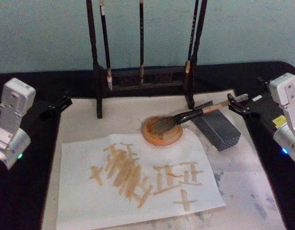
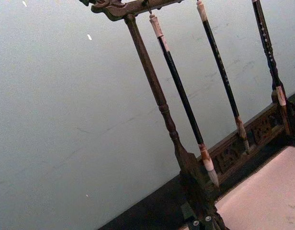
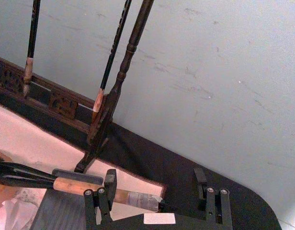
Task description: Pick up the brush from the inkstone, write on the paper, then place the brush back to its original position.
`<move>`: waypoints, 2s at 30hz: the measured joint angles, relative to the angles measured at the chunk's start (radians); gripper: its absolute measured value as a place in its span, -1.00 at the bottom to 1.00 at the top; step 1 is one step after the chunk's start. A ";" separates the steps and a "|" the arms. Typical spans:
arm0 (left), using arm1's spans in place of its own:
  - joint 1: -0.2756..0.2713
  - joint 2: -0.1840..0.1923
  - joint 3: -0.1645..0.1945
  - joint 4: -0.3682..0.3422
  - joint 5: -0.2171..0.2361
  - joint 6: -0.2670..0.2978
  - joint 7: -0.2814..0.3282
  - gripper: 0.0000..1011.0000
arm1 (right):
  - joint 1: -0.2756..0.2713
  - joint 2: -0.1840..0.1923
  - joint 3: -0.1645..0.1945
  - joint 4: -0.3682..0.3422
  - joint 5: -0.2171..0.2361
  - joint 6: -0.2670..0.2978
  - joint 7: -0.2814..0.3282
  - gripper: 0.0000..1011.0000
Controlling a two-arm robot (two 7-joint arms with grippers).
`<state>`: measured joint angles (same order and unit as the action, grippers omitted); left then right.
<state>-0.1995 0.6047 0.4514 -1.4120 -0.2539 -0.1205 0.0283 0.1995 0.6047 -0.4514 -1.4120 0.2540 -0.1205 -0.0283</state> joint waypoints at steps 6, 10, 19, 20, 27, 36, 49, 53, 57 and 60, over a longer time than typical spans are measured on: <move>0.000 0.000 0.000 0.000 0.000 0.000 0.000 0.98 | 0.000 0.000 0.000 0.000 0.000 0.000 0.000 0.99; 0.000 0.000 0.000 0.000 0.000 0.000 0.000 0.98 | 0.000 0.000 0.000 0.000 0.000 0.000 0.000 0.99; 0.000 0.000 0.000 0.000 0.000 0.000 0.000 0.98 | -0.046 -0.016 0.076 -0.023 0.112 -0.003 0.063 0.99; 0.000 0.000 0.000 0.000 0.000 0.000 0.000 0.98 | -0.059 -0.015 0.090 -0.037 0.125 -0.003 0.068 0.99; 0.000 0.000 0.000 0.000 0.000 0.000 0.000 0.98 | -0.116 0.000 0.138 -0.103 0.143 -0.007 0.071 0.99; 0.000 0.000 0.000 0.000 0.000 0.000 0.000 0.98 | -0.194 0.001 0.199 -0.160 0.250 -0.016 0.158 0.99; 0.000 0.000 0.000 0.000 0.000 0.000 0.000 0.98 | -0.228 -0.071 0.274 -0.116 0.511 0.023 0.353 0.99; 0.000 0.000 0.000 0.000 0.000 0.000 0.000 0.98 | -0.221 -0.097 0.297 -0.083 0.573 0.057 0.395 0.99; 0.000 0.000 0.000 0.000 0.000 0.000 0.000 0.98 | -0.215 -0.113 0.308 -0.057 0.607 0.077 0.415 0.99; 0.000 0.000 0.000 0.000 0.000 0.000 0.000 0.98 | -0.208 -0.126 0.315 -0.033 0.647 0.097 0.433 0.99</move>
<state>-0.1995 0.6047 0.4514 -1.4120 -0.2539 -0.1205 0.0283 -0.0088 0.4790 -0.1361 -1.4449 0.9010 -0.0231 0.4048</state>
